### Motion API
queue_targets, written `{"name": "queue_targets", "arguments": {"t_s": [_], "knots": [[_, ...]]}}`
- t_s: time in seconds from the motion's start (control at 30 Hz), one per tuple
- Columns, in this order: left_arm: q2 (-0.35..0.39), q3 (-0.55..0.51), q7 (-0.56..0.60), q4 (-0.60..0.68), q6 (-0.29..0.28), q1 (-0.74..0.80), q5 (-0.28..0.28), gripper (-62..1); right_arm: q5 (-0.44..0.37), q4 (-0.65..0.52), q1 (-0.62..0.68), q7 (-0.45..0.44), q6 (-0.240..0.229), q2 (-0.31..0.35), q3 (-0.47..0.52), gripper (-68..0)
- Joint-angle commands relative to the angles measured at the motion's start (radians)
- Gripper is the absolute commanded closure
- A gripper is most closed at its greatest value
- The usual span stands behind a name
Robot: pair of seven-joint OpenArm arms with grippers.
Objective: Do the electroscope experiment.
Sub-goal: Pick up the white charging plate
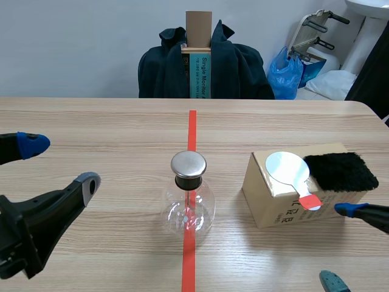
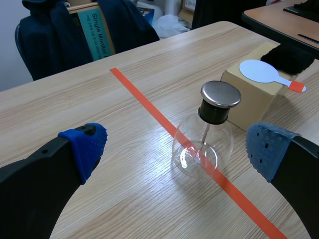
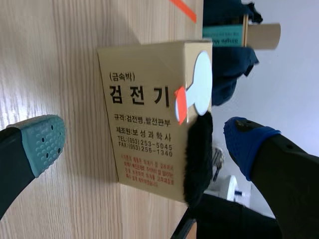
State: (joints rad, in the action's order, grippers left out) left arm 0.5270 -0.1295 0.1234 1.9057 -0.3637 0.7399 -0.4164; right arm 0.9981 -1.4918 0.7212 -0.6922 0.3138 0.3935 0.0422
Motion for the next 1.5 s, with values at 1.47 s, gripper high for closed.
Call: {"name": "queue_targets", "arguments": {"t_s": [1.47], "knots": [[0.003,0.005,0.014,0.021,0.010,0.005,-0.007,-59.6,0.177,0.032,-0.225,0.238,0.005,-0.105,-0.089,-67.9]]}}
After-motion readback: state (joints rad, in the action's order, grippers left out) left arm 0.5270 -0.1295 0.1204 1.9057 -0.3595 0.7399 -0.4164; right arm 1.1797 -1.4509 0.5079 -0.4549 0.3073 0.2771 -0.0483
